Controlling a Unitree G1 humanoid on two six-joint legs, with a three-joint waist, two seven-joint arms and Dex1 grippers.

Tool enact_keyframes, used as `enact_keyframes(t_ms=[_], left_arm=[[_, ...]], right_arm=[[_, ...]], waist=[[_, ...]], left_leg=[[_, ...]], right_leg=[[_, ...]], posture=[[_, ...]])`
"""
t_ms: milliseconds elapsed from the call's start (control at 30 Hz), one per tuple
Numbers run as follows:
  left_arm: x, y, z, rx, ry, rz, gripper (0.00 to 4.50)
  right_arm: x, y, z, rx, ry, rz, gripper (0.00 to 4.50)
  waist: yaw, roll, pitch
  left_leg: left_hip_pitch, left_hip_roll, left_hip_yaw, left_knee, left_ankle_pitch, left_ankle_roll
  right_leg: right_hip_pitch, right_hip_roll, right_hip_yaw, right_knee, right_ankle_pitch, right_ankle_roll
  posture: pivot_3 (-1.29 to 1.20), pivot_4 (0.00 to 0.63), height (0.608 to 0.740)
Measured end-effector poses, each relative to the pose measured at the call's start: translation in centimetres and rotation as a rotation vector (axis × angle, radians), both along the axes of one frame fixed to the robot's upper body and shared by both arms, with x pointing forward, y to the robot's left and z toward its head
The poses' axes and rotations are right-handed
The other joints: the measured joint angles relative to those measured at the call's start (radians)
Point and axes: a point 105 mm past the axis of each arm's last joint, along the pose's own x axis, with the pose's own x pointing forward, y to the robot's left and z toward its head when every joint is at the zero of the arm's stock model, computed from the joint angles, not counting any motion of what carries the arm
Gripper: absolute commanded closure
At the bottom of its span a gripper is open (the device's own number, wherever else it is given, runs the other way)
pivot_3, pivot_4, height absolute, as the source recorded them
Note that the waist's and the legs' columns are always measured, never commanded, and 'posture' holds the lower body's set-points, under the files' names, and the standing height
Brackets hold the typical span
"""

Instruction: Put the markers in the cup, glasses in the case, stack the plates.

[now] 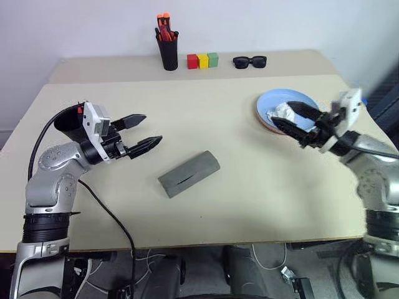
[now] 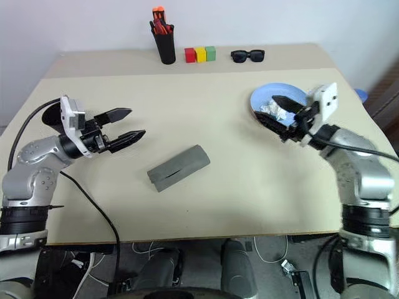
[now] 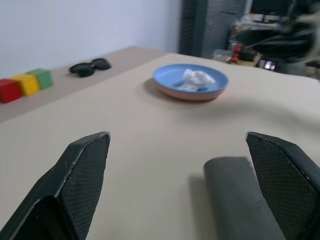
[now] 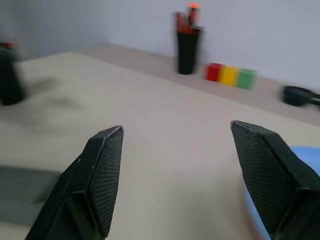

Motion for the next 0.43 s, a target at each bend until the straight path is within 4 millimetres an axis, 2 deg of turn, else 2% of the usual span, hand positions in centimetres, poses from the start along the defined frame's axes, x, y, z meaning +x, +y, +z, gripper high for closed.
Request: enact_keyframes(t_ms=[100, 167, 233, 333, 433], left_arm=[[0.2, 0.3, -0.6, -0.008, 0.025, 0.010, 0.00], [0.2, 0.2, -0.7, -0.011, 0.029, 0.004, 0.00], [0.2, 0.1, -1.0, -0.011, 0.034, -0.005, 0.00], [0.3, 0.2, -1.3, -0.008, 0.034, -0.003, 0.00], [0.7, 0.3, -1.5, 0.012, 0.022, -0.001, 0.00]], right_arm=[[-0.5, -0.4, 0.6, 0.004, 0.040, 0.006, 0.12], [-1.1, -0.2, 0.0, 0.006, 0.073, 0.026, 0.05], [-2.7, 0.7, -1.0, -0.047, 0.102, 0.087, 0.05], [-4.8, 1.8, -1.5, -0.172, 0.097, 0.151, 0.05], [-6.1, 2.8, -1.3, -0.217, 0.080, 0.210, 0.05]], waist=[[0.009, 0.000, 0.000], [0.013, 0.000, 0.000], [0.018, 0.000, 0.000], [0.019, 0.000, 0.000], [0.016, -0.001, 0.000]], left_leg=[[0.002, 0.001, 0.000, 0.000, 0.000, 0.000], [0.001, 0.001, 0.000, 0.000, 0.000, 0.000], [0.000, 0.001, 0.000, 0.000, -0.001, 0.001], [0.000, 0.000, 0.000, 0.000, -0.001, 0.001], [0.001, 0.000, 0.000, 0.001, -0.001, 0.001]], right_leg=[[0.001, 0.002, 0.000, 0.000, 0.000, 0.000], [0.001, 0.002, 0.000, 0.000, 0.000, 0.000], [0.001, 0.001, 0.000, 0.000, 0.000, 0.000], [0.001, 0.000, 0.000, -0.001, 0.000, 0.000], [0.002, 0.000, -0.001, -0.002, 0.000, 0.000]], posture=[[0.00, 0.150, 0.740], [0.00, 0.150, 0.740], [0.00, 0.150, 0.740], [0.00, 0.150, 0.740], [0.00, 0.150, 0.740]])
